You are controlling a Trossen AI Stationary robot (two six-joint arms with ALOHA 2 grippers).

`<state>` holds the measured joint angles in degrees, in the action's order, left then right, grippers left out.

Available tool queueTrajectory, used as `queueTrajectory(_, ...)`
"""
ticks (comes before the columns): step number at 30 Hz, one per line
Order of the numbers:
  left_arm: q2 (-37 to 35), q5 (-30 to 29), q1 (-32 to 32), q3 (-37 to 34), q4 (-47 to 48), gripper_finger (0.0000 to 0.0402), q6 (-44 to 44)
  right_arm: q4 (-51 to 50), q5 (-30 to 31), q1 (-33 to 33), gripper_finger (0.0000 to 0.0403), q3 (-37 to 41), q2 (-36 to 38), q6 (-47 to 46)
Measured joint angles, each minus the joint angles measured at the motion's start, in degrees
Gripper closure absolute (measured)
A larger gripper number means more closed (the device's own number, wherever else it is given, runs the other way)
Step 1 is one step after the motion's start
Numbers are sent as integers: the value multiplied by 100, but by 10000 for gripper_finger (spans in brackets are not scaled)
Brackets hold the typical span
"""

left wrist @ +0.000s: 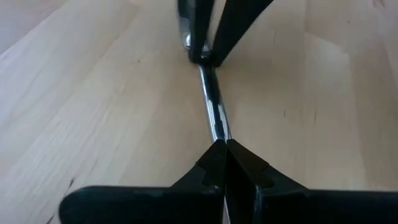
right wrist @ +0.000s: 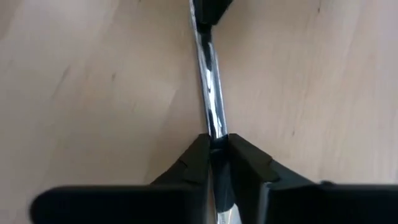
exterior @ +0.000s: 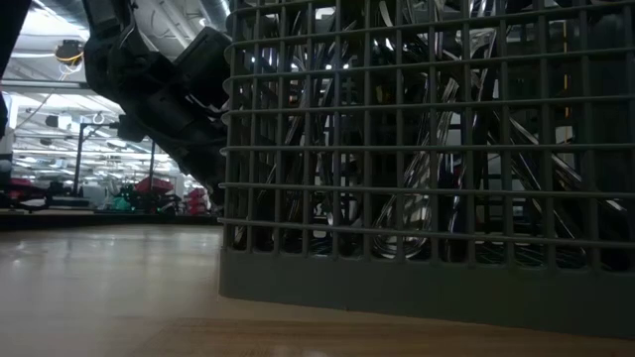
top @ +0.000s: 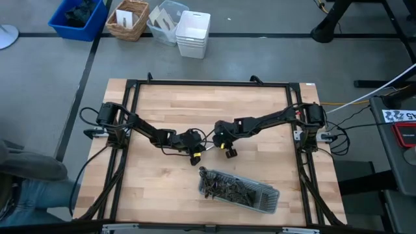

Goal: Sort silverware
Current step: Put the knife into the gray silverware rack

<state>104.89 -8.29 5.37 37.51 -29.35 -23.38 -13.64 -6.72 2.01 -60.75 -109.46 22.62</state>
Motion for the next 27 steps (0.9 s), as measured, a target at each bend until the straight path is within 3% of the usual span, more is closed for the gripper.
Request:
queueTrajectory(5, -1, 2, 0, -1, -83, 398, -39, -57, -216, -14, 382, 7, 4, -57)
queueTrajectory(12, -1, -7, -11, 4, -118, 398, -15, -14, -443, -17, 399, 9, -1, -63)
queueTrajectory(27, -12, -33, 55, 10, -139, 398, 477, 906, -439, -17, 387, 39, -45, -156)
